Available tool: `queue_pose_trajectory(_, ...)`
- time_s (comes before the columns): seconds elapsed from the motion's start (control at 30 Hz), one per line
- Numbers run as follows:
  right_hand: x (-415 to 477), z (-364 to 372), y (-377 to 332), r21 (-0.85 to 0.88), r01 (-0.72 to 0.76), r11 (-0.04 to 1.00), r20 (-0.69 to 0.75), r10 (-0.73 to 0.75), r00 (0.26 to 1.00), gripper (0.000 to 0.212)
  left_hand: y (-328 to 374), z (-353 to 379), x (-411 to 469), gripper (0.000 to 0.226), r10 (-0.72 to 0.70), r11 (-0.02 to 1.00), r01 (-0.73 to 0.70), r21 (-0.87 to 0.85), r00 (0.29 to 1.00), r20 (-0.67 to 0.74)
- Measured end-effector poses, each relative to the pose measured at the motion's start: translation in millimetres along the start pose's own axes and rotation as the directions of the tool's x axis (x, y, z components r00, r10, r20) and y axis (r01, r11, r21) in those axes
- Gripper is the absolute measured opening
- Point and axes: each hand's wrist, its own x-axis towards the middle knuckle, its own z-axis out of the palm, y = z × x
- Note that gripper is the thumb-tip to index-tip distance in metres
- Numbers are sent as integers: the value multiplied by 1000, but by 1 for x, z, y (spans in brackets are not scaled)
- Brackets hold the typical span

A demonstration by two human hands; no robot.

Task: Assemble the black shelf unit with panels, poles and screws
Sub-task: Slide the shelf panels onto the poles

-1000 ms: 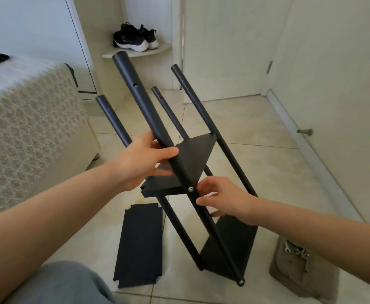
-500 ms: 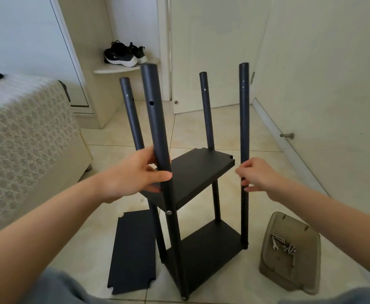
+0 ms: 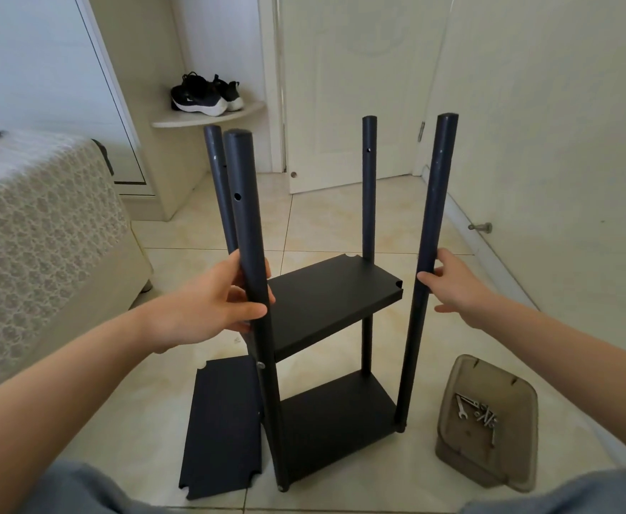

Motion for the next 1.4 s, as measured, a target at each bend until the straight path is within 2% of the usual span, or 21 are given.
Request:
queue_pose_trajectory(0.3, -3, 0, 9, 37, 27, 999, -62, -25, 998, 41, -9, -5, 2, 38, 19, 1000, -18, 17, 998, -56)
queue_pose_trajectory(0.67, -10, -12, 34, -5, 63, 998, -54, -63, 997, 46, -14, 4, 16, 40, 112, 979, -84, 188, 984, -140)
queue_pose_trajectory(0.93, -13, -13, 15, -134, 47, 990, 143, -28, 989, 53, -26, -5, 15, 41, 66, 968, -8, 251, 972, -224)
queue_pose_trajectory(1.13, -18, -19, 19, -149, 50, 988, 169, -24, 985, 51, -33, -5, 16, 44, 41, 972, 24, 233, 962, -270)
queue_pose_trajectory(1.2, -20, -20, 22, -140, 64, 988, 174, -39, 984, 47, -38, -5, 17, 48, -18, 977, 79, 199, 957, -291)
queue_pose_trajectory(1.27, -22, -20, 25, -128, 77, 989, 174, -54, 983, 43, -43, -5, 20, 46, -185, 968, 227, 102, 930, -317)
queue_pose_trajectory(1.33, -24, -21, 28, -116, 90, 989, 166, -70, 984, 40, -45, -3, 20, 37, -415, 900, 436, 10, 863, -289)
queue_pose_trajectory(1.4, -25, -22, 29, -107, 103, 989, 157, -85, 984, 42, -41, 8, 17, 44, -555, 822, 570, 27, 810, -190)
